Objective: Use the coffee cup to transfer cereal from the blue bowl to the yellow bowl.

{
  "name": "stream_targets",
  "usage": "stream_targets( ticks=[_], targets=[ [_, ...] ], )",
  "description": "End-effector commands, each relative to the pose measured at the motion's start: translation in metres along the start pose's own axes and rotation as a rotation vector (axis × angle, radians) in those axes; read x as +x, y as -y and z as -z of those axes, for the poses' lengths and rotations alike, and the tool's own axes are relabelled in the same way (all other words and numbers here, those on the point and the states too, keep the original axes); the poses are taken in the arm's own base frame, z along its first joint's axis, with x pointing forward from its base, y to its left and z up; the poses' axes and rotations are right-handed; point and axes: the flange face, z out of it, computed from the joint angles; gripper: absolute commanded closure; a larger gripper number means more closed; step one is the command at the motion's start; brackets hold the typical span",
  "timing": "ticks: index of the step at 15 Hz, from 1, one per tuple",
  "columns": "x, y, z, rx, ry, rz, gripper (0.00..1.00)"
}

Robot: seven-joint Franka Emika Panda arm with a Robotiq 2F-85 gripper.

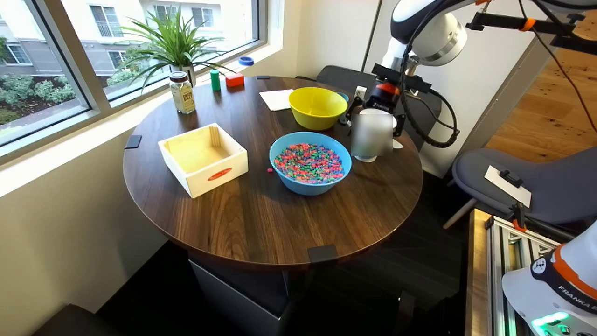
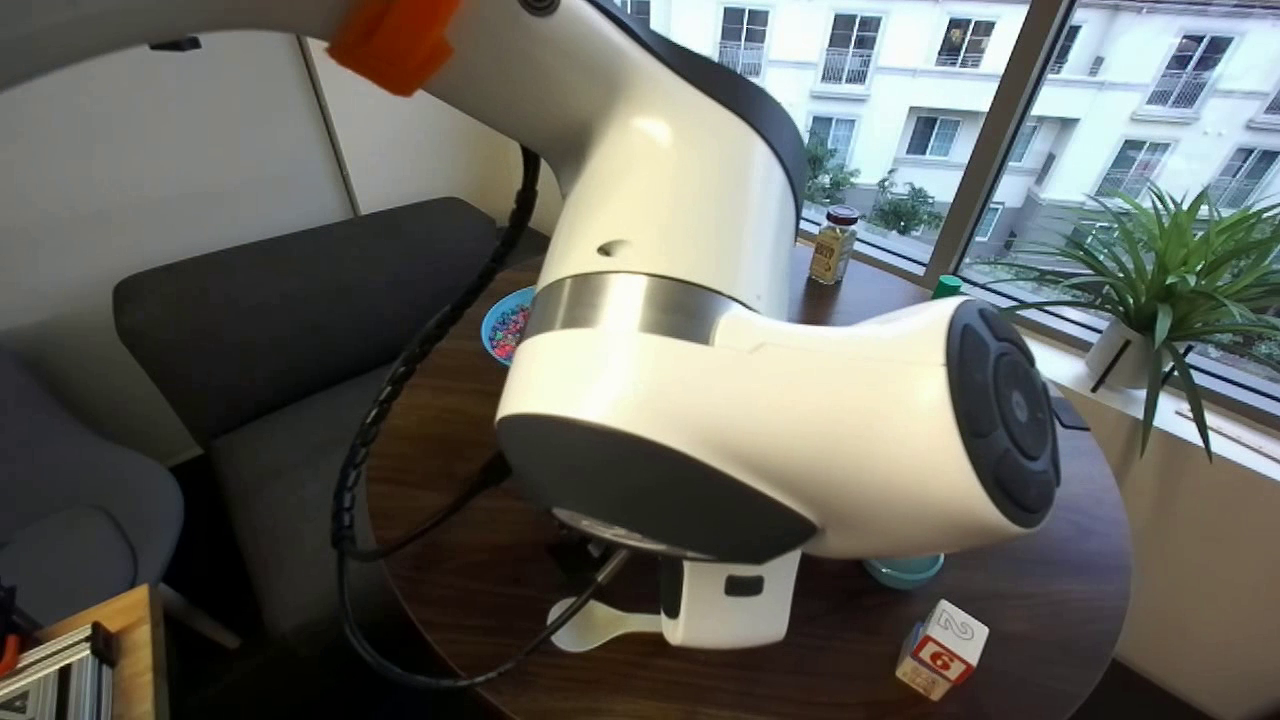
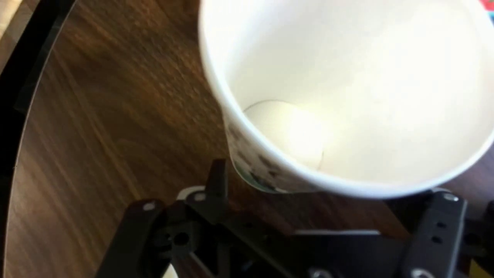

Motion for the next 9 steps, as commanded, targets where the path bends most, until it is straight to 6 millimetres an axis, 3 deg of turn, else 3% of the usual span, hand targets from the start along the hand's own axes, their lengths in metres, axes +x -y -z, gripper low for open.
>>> stream_targets(
  ticks=[1,9],
  targets=[
    [0.0014,0.0061,-0.0059,0.004,0.049,-0.017,0.0],
    [0.0034,0.0086,-0.0127,-0.006,0.079,-0.024,0.0]
  ],
)
